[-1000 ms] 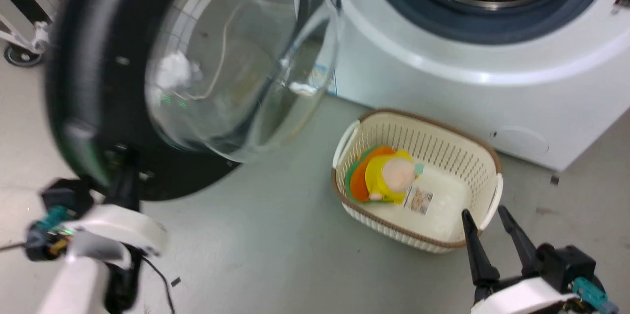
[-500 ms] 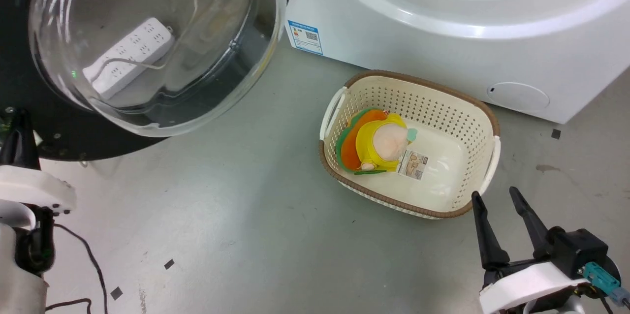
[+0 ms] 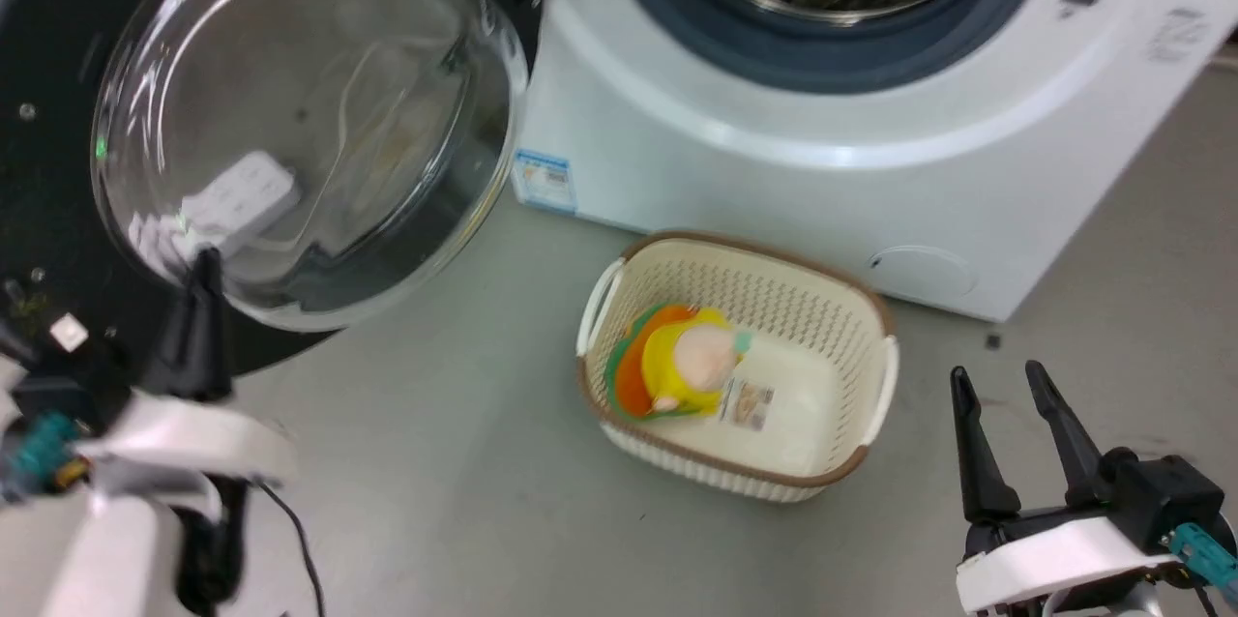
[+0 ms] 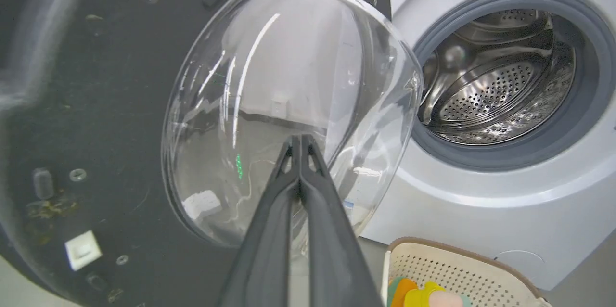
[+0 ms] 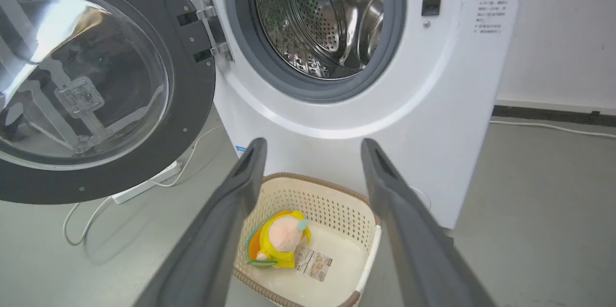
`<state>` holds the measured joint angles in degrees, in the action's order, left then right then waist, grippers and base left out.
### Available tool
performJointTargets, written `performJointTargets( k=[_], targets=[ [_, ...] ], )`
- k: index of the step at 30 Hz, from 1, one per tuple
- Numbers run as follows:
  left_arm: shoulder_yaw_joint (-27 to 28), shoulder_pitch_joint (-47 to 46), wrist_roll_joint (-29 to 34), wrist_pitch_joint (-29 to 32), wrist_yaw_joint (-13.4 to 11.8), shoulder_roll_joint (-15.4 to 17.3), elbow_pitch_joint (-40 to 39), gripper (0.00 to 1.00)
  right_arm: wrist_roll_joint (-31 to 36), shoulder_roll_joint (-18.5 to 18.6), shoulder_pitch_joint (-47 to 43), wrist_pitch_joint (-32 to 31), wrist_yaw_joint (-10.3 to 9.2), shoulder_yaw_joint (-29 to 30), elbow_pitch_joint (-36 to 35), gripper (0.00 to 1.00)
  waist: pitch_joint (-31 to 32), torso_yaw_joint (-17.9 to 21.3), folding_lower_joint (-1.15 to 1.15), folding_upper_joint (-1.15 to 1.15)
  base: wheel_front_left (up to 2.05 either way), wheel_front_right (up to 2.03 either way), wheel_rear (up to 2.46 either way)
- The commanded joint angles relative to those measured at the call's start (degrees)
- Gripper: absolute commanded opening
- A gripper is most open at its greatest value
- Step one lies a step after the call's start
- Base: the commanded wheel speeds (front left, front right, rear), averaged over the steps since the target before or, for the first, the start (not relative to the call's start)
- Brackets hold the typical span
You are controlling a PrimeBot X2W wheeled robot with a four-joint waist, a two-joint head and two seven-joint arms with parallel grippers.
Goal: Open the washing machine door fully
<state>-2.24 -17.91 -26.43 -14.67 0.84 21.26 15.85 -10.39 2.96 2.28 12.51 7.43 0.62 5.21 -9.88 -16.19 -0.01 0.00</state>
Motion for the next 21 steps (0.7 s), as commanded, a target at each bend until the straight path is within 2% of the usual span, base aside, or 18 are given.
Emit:
performJointTargets(
  k=[1, 4, 8, 13, 15, 21],
  targets=[
    [-0.91, 3.48, 1.26, -0.28, -0.92, -1.18, -3.38, 0.0, 1.66, -0.06, 0.12, 0.79, 0.06, 0.12, -0.18, 1.0, 3.89, 3.12, 0.01, 0.0, 0.0, 0.0, 0.0],
    [-2.79, 7.76, 3.84, -0.3, -1.95, -1.91, -7.45, 0.0, 6.92, 0.19, -0.3, 1.1, 0.06, -1.01, -0.3, 1.0, 6.39, 5.53, 0.01, 0.0, 0.0, 0.0, 0.0],
    [-4.25, 13.15, 5.74, -0.31, -3.42, -3.44, -11.52, 0.0, 8.94, 0.03, -0.99, 1.51, 0.06, -1.09, -1.22, 1.0, 9.12, 8.42, 0.01, 0.0, 0.0, 0.0, 0.0],
    [-6.03, 17.44, 7.62, -0.32, -4.55, -5.16, -12.85, 0.0, 7.28, -0.05, -2.51, 1.79, 0.06, -0.36, -1.61, 1.0, 11.05, 10.75, 0.01, 0.0, 0.0, 0.0, 0.0],
    [-6.89, 19.3, 8.92, -0.32, -5.54, -6.78, -13.25, 0.0, 6.24, -0.06, -3.87, 1.96, 0.06, 0.07, -1.45, 1.0, 11.63, 11.98, 0.01, 0.0, 0.0, 0.0, 0.0],
    [-7.81, 21.27, 10.1, -0.32, -5.7, -9.12, -13.34, 0.0, 5.01, -0.07, -5.31, 2.16, 0.06, 0.22, -0.6, 1.0, 12.04, 13.25, 0.01, 0.0, 0.0, 0.0, 0.0]
  ],
)
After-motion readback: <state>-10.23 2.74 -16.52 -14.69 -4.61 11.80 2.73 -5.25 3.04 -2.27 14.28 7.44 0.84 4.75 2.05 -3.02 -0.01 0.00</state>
